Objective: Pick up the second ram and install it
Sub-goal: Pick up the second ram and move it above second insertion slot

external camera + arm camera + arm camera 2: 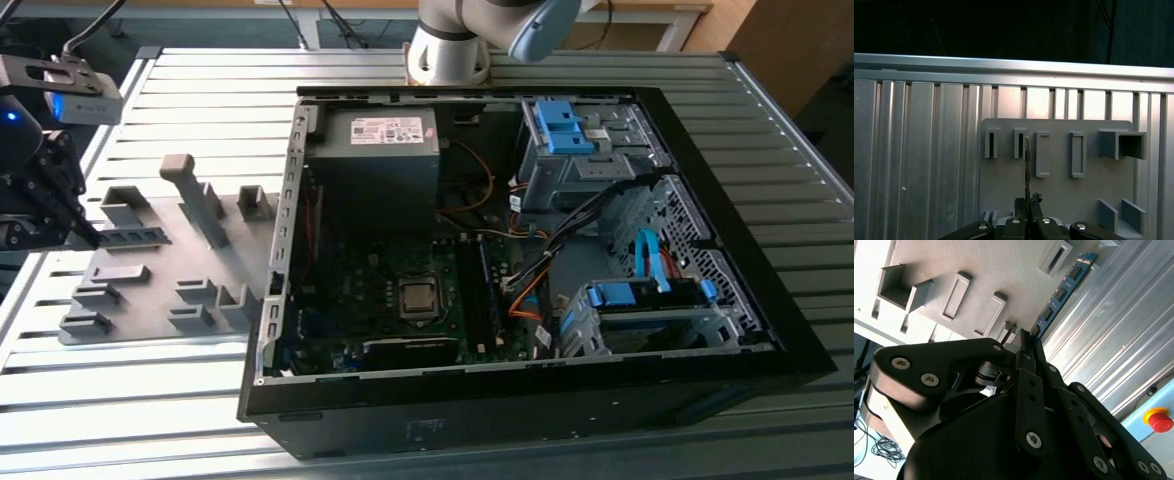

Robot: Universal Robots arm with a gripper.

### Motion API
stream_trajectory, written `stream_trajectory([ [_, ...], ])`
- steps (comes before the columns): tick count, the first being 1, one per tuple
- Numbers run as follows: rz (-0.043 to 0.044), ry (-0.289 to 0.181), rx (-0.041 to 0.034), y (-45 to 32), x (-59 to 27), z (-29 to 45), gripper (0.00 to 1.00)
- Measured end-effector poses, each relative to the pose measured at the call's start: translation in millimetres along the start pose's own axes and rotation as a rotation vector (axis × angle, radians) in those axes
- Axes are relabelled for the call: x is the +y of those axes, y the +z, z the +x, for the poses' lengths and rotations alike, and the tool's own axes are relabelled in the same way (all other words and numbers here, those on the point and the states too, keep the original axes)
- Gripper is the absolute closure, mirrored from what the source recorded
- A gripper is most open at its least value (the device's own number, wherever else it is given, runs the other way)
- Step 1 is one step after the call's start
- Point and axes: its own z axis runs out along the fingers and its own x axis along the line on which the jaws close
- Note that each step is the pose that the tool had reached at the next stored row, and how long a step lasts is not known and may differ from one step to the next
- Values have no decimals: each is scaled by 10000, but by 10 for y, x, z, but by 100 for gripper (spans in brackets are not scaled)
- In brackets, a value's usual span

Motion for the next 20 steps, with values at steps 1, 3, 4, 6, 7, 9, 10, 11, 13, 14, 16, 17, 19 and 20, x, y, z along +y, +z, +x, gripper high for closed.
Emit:
stream_trajectory([
  [1, -3, 0, 2, -7, 0, 0, 86],
  [3, 1, 0, -4, -15, 0, -1, 86],
  [4, 0, 0, -3, -23, 0, -1, 86],
  [6, 1, 0, -3, -44, 0, -1, 86],
  [7, 1, 0, -4, -52, 0, -2, 86],
  [9, 2, 0, -4, -68, 0, -2, 86],
  [10, 1, 0, -3, -78, 0, -2, 86],
  [11, 0, 0, -3, -87, 0, -3, 86],
  [13, 1, 0, -4, -103, 0, -3, 86],
  [14, 1, 0, -4, -109, 0, -3, 86],
  [16, 2, 0, -5, -138, 0, -4, 86],
  [17, 2, 0, -4, -143, 0, -4, 86],
  [19, 1, 0, -4, -155, 0, -5, 86],
  [20, 1, 0, -4, -161, 1, -5, 86],
])
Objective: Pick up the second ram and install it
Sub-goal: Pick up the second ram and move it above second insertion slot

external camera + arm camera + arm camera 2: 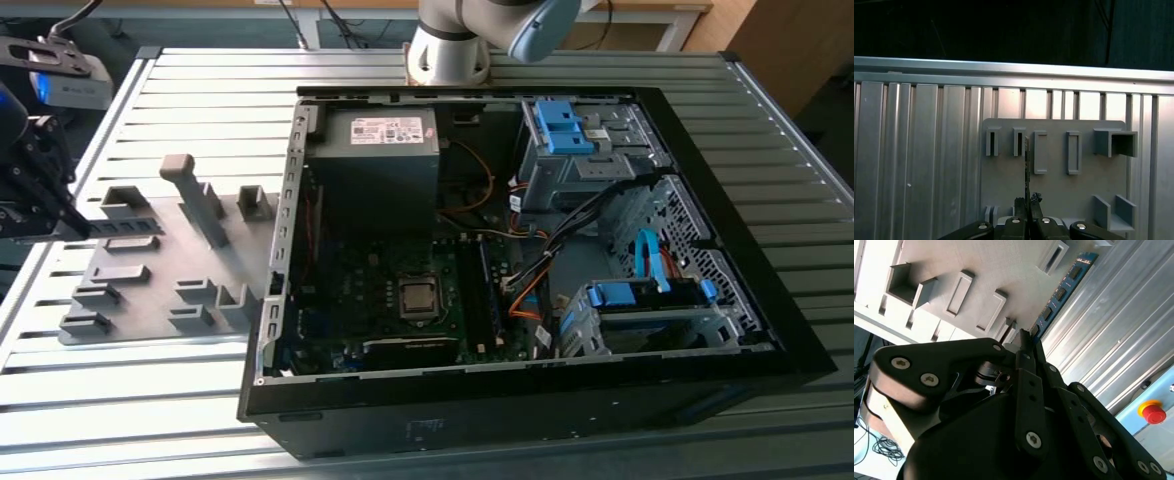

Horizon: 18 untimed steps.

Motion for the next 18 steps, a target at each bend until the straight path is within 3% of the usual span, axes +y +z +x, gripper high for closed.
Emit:
stream_trajectory([
  [18, 1, 0, -1, -63, 0, -2, 86],
])
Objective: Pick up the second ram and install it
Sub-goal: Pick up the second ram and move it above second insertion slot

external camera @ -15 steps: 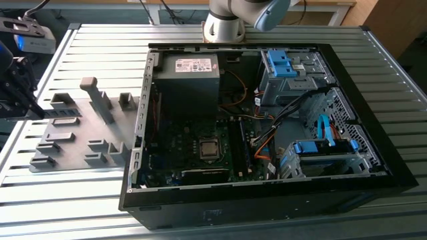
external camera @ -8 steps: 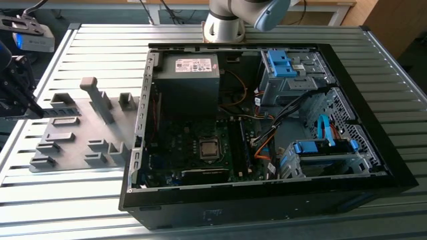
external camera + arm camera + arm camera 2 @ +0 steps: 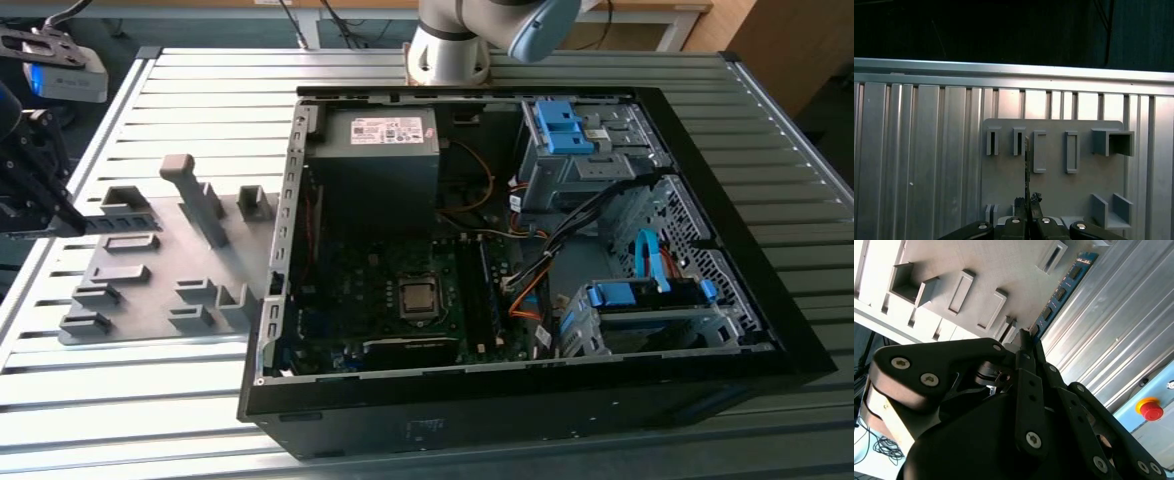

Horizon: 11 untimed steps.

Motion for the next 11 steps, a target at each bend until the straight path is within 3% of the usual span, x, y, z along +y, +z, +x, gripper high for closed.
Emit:
stream_trajectory([
  [11, 0, 0, 1, -48, 0, -2, 86],
])
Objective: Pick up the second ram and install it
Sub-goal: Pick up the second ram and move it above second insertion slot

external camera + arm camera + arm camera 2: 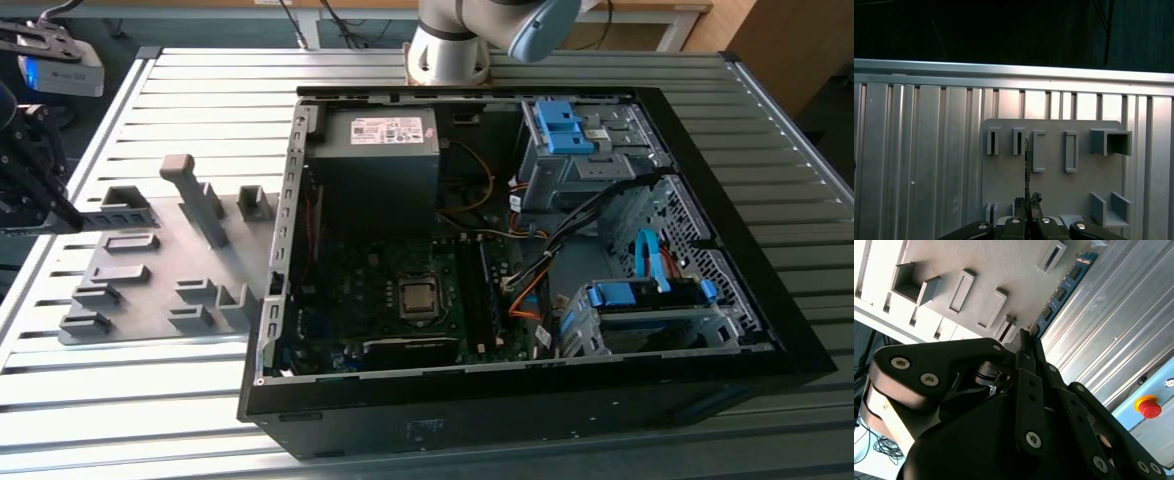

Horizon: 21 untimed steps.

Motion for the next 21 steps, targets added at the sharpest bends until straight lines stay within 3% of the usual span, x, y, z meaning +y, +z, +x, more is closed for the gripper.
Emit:
stream_trajectory([
  [21, 0, 0, 0, -109, 0, -3, 86],
])
